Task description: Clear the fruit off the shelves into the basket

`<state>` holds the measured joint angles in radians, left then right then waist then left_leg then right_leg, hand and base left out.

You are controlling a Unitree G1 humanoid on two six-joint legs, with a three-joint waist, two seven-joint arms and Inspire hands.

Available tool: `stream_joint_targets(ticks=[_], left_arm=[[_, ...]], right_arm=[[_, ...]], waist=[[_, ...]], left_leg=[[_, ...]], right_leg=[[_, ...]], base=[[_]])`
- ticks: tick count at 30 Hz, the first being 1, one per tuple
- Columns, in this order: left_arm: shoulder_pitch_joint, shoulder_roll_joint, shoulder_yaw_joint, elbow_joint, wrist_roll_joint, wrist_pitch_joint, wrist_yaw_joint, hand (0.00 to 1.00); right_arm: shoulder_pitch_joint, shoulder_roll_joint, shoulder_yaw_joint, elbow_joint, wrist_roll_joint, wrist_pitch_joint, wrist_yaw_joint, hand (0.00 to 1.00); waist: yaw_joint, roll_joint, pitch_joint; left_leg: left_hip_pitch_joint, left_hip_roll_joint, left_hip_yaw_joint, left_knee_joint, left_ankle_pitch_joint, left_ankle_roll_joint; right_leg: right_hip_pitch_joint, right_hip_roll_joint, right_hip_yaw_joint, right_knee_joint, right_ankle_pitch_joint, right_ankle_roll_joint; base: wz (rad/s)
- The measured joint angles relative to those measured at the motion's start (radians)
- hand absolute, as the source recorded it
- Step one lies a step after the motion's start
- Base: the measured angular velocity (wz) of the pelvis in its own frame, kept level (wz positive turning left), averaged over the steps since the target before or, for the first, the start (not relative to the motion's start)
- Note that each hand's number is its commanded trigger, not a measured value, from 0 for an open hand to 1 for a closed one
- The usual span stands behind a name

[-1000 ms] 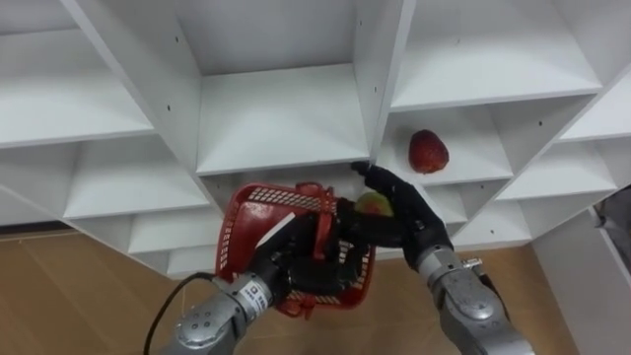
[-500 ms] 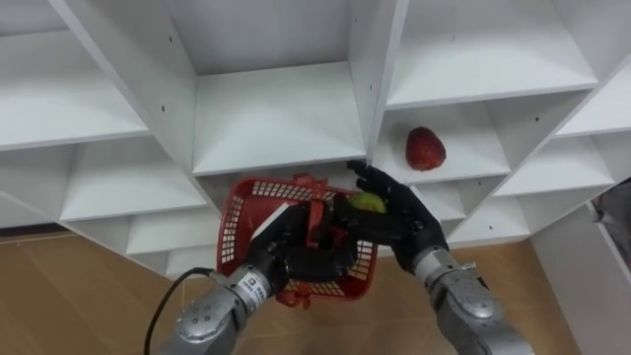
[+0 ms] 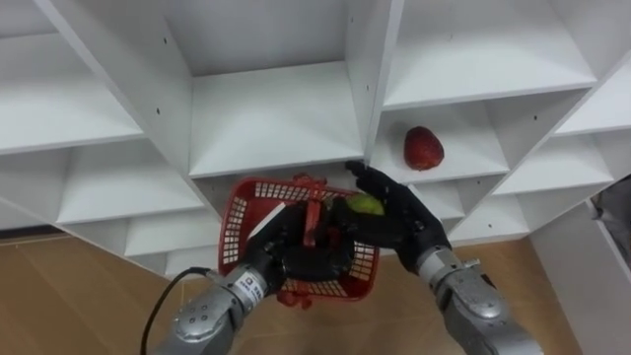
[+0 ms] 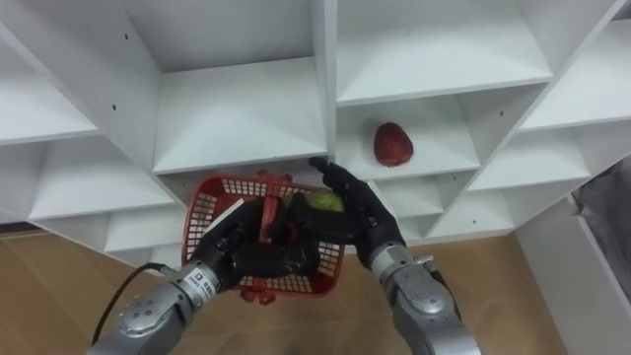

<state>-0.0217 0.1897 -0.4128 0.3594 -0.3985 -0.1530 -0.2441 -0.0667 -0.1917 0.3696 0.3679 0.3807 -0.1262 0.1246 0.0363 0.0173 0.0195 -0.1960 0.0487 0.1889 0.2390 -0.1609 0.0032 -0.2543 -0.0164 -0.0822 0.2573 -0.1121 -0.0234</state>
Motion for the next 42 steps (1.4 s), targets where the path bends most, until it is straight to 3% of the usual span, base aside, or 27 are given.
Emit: stream_joint_targets(ticks=[6, 13, 22, 27, 42], left_arm=[[0.001, 0.0, 0.018, 0.0, 0.0, 0.0, 0.002, 1.0], [0.0, -0.012, 0.088, 0.004, -0.013, -0.004, 0.09, 1.0], [0.002, -0.019, 0.122, 0.008, -0.022, -0.004, 0.128, 1.0], [0.014, -0.018, 0.128, 0.007, -0.037, -0.004, 0.131, 1.0], [0.012, -0.021, 0.126, 0.007, -0.051, -0.003, 0.175, 1.0]], right_arm=[[0.001, -0.003, 0.0, -0.017, 0.015, 0.018, 0.009, 0.0], [0.016, -0.005, 0.003, -0.07, 0.092, 0.019, 0.041, 0.0], [0.016, -0.001, 0.001, -0.071, 0.174, 0.018, 0.123, 0.0], [0.049, -0.001, 0.003, -0.07, 0.262, 0.018, 0.165, 0.0], [0.118, -0.003, 0.038, -0.066, 0.31, 0.033, 0.206, 0.0]], waist=[[0.006, 0.0, 0.0001], [0.007, -0.001, 0.0004], [-0.004, -0.019, 0.0001], [0.003, -0.037, -0.0088], [-0.002, -0.029, -0.0016]], left_leg=[[0.003, 0.001, 0.013, 0.0, 0.0, 0.0], [0.015, 0.004, 0.02, -0.004, 0.0, -0.001], [0.015, 0.006, 0.025, -0.004, 0.001, -0.001], [0.016, 0.008, 0.024, -0.002, 0.001, -0.001], [0.014, 0.008, 0.024, -0.003, -0.001, -0.002]], right_leg=[[-0.002, 0.0, 0.0, 0.0, 0.003, -0.002], [0.009, 0.003, 0.0, -0.004, 0.006, -0.003], [0.009, 0.004, 0.001, -0.007, 0.006, -0.004], [0.017, 0.004, 0.0, -0.018, 0.012, -0.005], [0.014, 0.005, -0.002, -0.018, 0.015, -0.005]], base=[[-0.04], [-0.02], [0.0], [0.0], [0.0]])
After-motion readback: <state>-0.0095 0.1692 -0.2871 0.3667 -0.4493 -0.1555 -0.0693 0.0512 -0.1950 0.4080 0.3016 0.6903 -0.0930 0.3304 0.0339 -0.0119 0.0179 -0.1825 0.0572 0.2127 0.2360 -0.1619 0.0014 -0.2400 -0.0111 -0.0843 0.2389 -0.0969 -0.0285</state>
